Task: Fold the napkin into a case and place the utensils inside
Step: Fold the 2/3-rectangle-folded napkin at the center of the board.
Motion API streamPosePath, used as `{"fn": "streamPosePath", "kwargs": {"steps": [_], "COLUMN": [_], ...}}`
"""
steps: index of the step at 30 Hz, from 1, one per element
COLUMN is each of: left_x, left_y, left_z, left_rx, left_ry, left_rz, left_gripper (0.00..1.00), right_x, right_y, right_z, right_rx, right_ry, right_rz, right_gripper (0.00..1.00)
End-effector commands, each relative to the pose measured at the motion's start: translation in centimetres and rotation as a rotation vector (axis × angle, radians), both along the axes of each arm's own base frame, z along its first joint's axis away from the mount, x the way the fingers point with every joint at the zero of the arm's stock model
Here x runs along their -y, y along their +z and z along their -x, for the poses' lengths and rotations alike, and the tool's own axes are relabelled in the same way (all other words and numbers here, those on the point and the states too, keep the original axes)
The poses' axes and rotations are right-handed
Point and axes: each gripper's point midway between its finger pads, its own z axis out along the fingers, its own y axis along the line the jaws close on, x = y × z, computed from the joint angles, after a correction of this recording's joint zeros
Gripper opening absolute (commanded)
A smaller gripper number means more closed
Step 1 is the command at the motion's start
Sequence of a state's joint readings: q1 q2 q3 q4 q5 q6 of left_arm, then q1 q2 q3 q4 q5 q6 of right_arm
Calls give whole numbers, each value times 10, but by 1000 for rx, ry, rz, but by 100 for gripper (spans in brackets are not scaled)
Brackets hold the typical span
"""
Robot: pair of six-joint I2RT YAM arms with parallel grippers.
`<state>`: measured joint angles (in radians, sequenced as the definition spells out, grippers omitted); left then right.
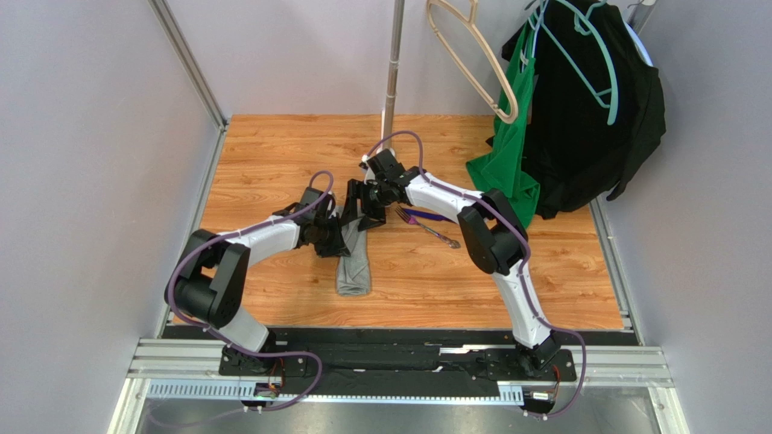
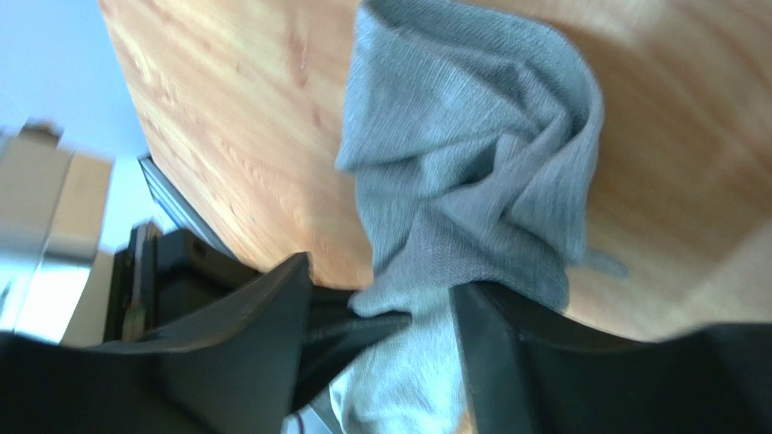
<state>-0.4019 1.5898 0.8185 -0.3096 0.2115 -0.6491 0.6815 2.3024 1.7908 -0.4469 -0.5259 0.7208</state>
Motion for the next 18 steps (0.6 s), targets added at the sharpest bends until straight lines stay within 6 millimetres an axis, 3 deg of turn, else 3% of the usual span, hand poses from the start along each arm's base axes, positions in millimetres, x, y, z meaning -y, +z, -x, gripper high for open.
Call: {"fn": "streamPosePath", "kwargs": {"steps": [1, 5, 8, 18], "left_x": [-6, -2, -3, 1], "left_y": [-1, -2, -4, -8], "left_z": [11, 12, 15, 23], "left_rx": [6, 23, 24, 32], "left_ry": [20, 34, 54, 50], "left_rz": [22, 77, 108, 157], "left_gripper": [1, 0, 0, 0], "right_x": [19, 26, 38, 25], "right_y": [44, 55, 51, 33], "right_z": [16, 26, 27, -1], "right_rx": [123, 154, 165, 126], "right_ry": [120, 169, 148, 72], "right_rz": [-11, -41, -40, -122], "right_gripper": [68, 73, 75, 74]}}
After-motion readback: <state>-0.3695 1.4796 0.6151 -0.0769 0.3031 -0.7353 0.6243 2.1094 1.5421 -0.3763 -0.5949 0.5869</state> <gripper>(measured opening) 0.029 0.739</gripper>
